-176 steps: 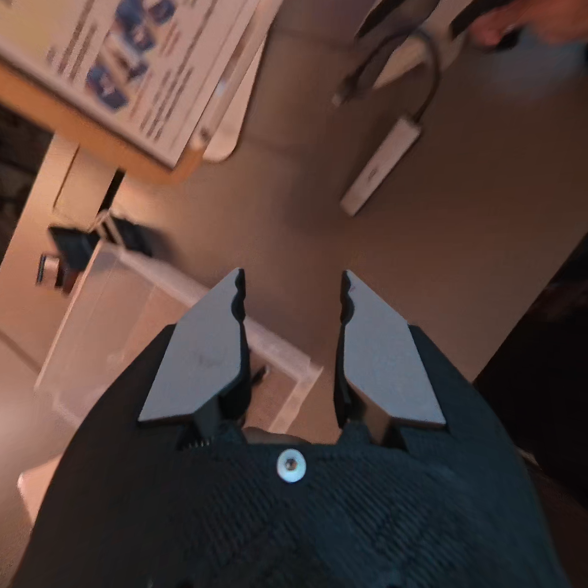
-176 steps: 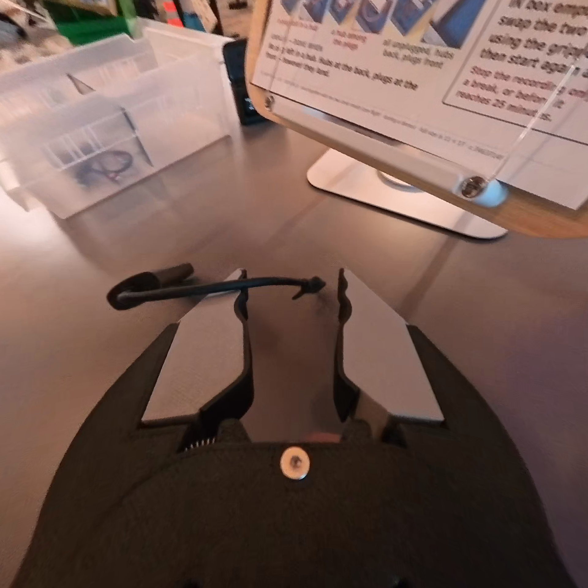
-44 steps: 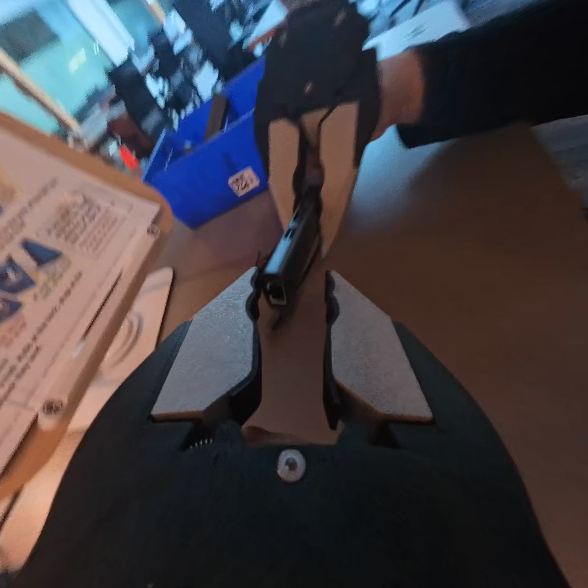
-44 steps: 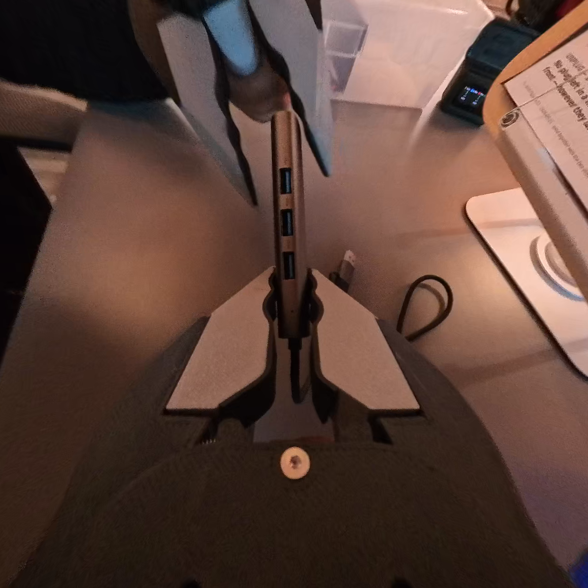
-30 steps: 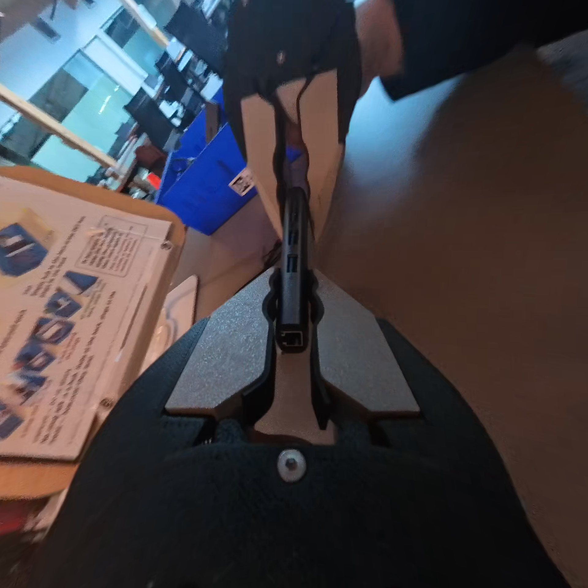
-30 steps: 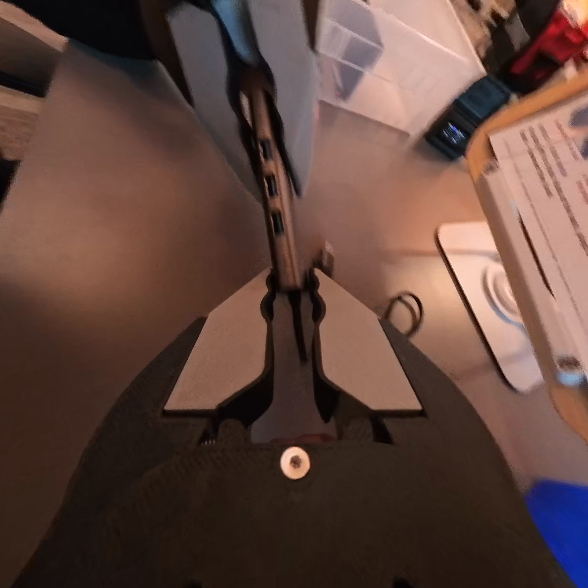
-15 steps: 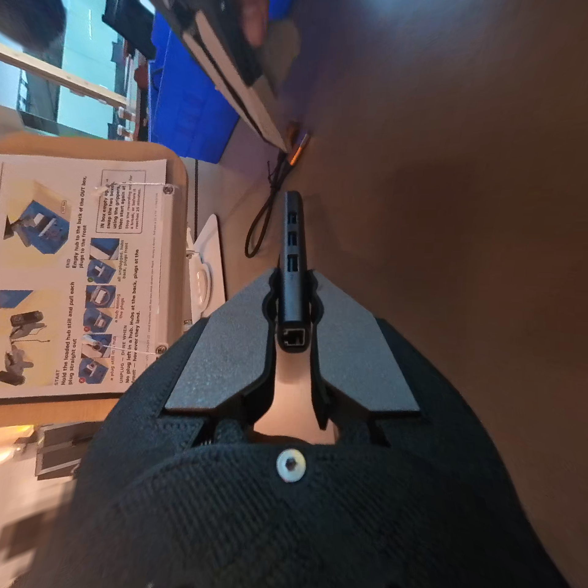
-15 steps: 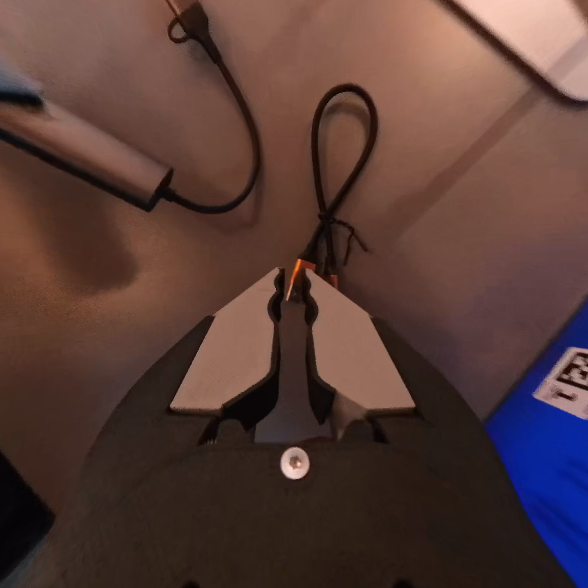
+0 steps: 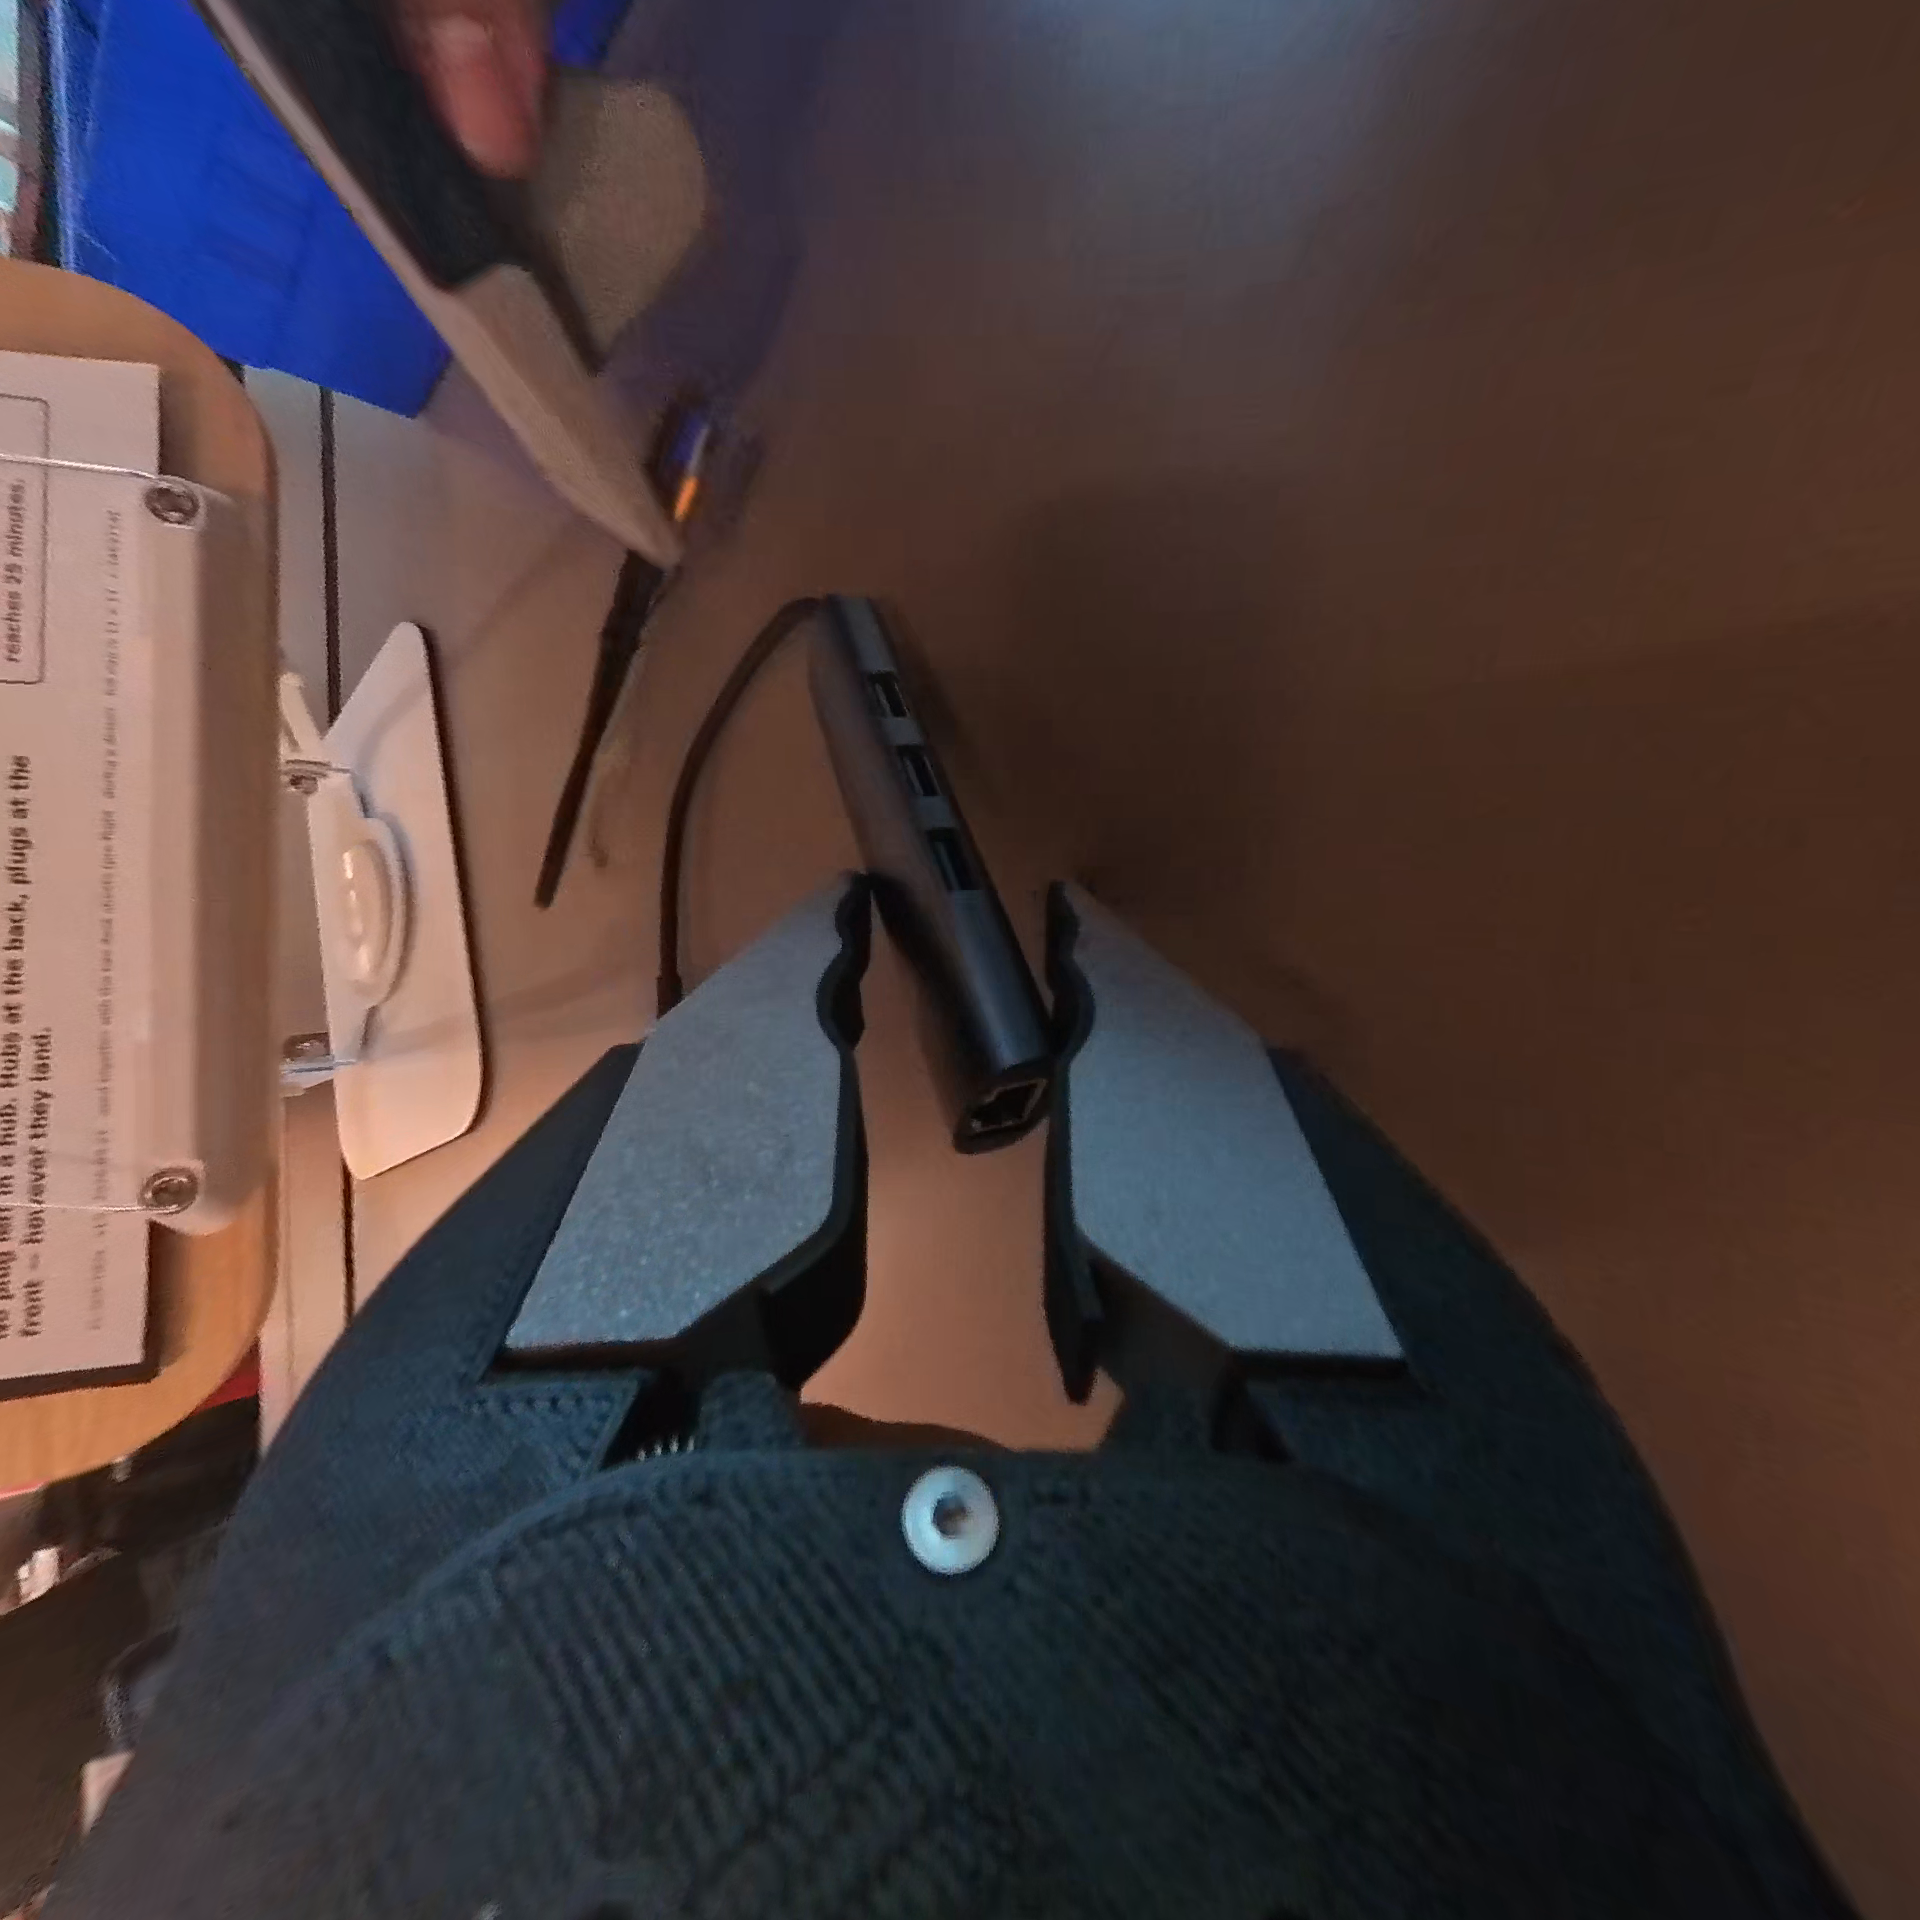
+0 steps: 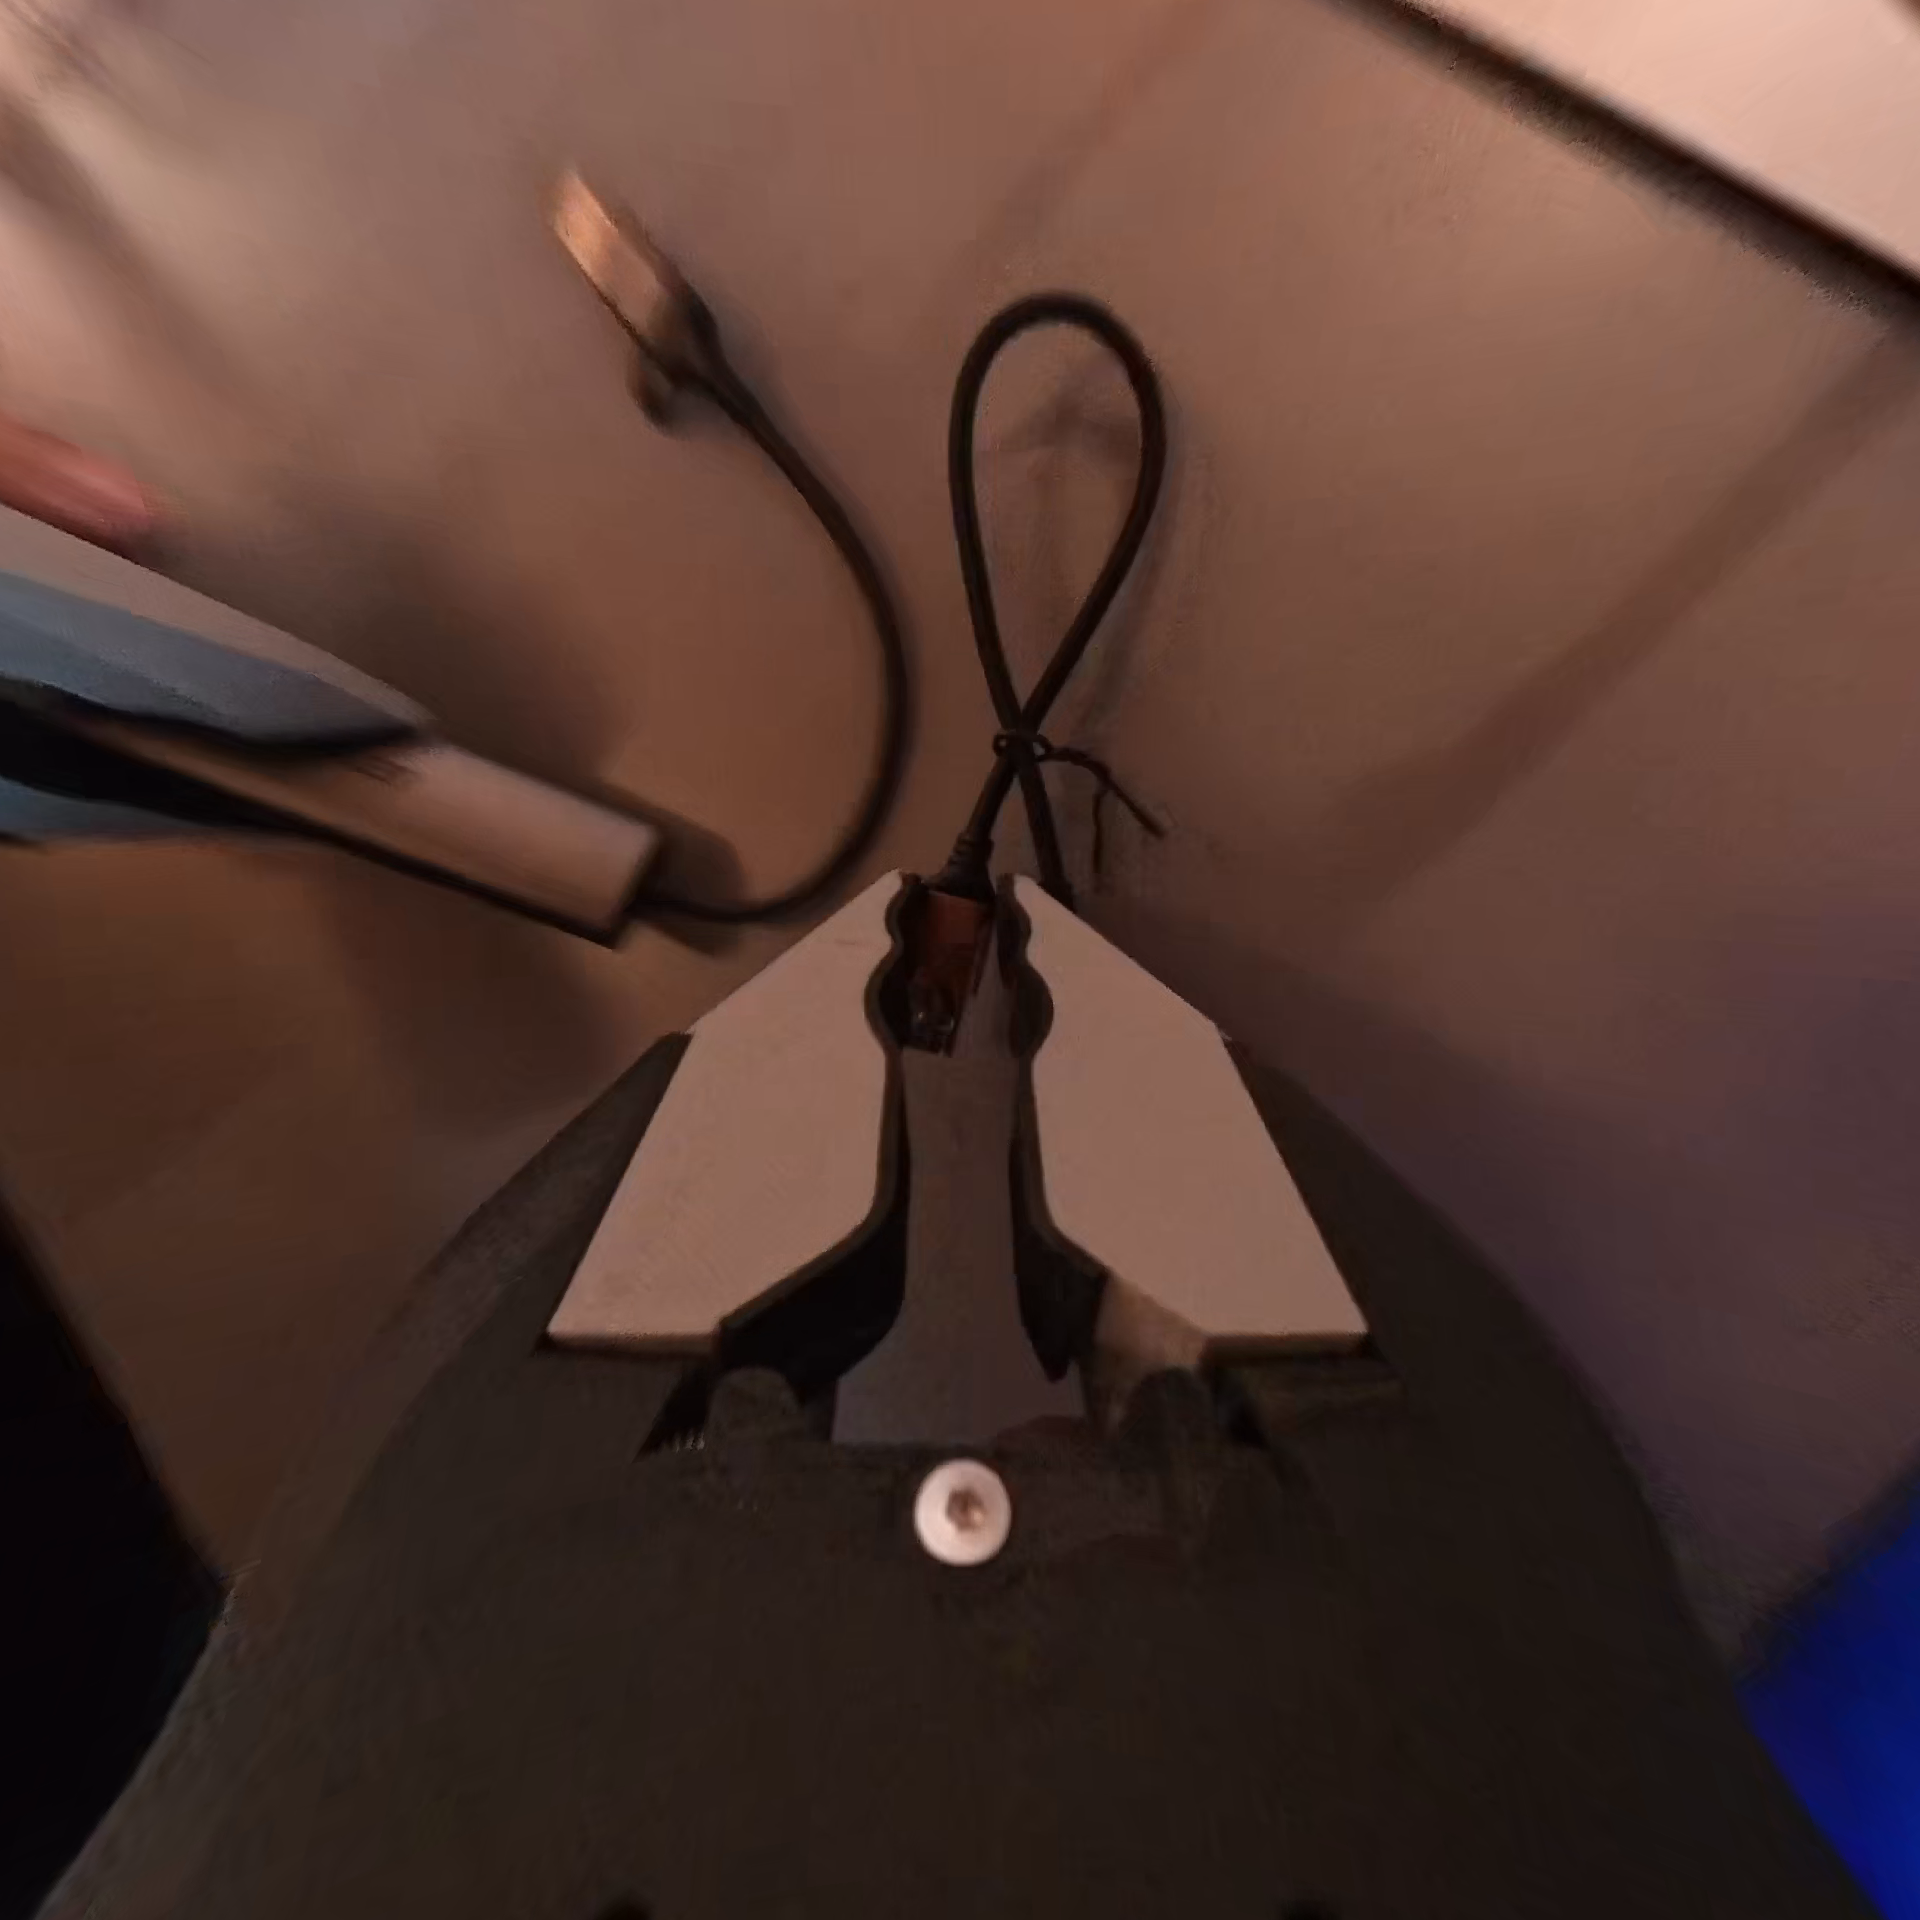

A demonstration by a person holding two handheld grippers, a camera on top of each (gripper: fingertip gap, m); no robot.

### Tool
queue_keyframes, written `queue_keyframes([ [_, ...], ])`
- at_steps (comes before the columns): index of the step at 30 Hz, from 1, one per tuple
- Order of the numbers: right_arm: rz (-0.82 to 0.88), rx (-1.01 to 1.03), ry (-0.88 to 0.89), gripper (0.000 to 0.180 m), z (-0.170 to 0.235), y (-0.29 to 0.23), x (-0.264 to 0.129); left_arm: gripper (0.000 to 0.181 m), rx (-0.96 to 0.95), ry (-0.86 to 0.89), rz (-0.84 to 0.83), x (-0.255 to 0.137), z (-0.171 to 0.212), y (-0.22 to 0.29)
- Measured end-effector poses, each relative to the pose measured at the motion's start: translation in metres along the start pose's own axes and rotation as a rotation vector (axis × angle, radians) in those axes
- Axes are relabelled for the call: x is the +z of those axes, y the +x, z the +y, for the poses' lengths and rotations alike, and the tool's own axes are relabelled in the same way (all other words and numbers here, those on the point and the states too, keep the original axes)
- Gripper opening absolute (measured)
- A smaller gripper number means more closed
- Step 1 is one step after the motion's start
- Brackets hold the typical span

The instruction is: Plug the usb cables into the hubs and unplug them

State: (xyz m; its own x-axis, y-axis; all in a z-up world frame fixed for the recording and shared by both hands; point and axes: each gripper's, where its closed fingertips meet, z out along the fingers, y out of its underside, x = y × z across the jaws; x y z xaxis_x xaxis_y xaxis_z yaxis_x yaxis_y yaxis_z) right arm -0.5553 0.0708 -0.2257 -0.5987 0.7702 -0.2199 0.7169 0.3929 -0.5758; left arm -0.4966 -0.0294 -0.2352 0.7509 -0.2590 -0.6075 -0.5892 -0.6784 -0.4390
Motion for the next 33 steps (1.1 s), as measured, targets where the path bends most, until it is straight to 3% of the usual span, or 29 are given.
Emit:
queue_keyframes([
  [1, -0.087, 0.04, 0.089, 0.012, -0.013, -0.009, -0.005, 0.031, -0.019, 0.011, 0.008, 0.001, -0.001, 0.0],
  [4, -0.292, 0.129, 0.318, 0.011, -0.046, -0.028, -0.021, 0.041, -0.069, 0.05, 0.04, -0.002, -0.003, 0.001],
  [6, -0.409, 0.175, 0.424, 0.012, -0.063, -0.039, -0.029, 0.067, -0.116, 0.073, 0.059, -0.008, -0.005, -0.001],
  [7, -0.477, 0.204, 0.471, 0.011, -0.069, -0.046, -0.033, 0.071, -0.133, 0.082, 0.041, -0.013, -0.005, -0.007],
  [9, -0.583, 0.26, 0.546, 0.011, -0.08, -0.055, -0.038, 0.067, -0.148, 0.116, -0.029, -0.025, -0.009, -0.024],
  [12, -0.682, 0.348, 0.623, 0.011, -0.089, -0.064, -0.038, 0.037, -0.278, 0.177, -0.194, -0.036, -0.016, -0.061],
  [16, -0.795, 0.459, 0.678, 0.01, -0.095, -0.076, -0.034, 0.036, -0.414, 0.166, -0.333, -0.026, -0.02, -0.084],
  [29, -0.721, 0.555, 0.845, 0.012, -0.098, -0.072, -0.038, 0.023, -0.556, 0.268, -0.53, -0.02, -0.034, -0.111],
  [33, -0.69, 0.566, 0.914, 0.012, -0.1, -0.07, -0.041, 0.012, -0.498, 0.27, -0.561, -0.02, -0.034, -0.111],
])
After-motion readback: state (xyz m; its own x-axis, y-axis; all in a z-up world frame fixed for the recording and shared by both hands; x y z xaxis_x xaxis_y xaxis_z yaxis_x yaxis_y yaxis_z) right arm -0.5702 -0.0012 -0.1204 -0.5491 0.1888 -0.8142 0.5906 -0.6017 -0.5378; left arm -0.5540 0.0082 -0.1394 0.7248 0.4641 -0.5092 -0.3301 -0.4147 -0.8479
